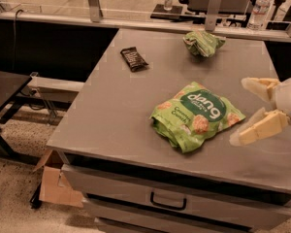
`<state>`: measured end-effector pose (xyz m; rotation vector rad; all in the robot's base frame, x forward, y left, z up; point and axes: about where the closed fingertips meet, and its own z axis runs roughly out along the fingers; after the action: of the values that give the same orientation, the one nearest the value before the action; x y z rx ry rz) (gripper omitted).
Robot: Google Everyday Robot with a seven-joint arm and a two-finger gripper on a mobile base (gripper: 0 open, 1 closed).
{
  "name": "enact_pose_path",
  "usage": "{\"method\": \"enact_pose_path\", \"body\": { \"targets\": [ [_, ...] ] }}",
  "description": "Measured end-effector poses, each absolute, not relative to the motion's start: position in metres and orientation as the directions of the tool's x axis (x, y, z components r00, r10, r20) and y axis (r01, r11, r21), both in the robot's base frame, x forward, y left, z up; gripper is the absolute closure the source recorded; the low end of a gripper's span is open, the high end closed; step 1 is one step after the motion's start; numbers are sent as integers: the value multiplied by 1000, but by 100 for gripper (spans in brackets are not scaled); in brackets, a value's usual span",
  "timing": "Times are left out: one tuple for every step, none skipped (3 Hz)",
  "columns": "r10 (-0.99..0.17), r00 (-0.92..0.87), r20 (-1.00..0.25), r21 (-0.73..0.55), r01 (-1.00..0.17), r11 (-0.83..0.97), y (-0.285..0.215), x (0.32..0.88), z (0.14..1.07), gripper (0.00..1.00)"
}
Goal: Move green rice chip bag near green jalapeno chip bag
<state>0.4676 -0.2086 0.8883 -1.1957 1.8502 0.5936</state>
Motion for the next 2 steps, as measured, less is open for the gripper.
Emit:
{"method": "enact_pose_path", "body": {
  "targets": [
    [-491, -209, -846, -48, -887, 459, -209, 476, 881, 0],
    [-488, -213, -847, -43, -886, 462, -208, 485, 873, 0]
  ]
}}
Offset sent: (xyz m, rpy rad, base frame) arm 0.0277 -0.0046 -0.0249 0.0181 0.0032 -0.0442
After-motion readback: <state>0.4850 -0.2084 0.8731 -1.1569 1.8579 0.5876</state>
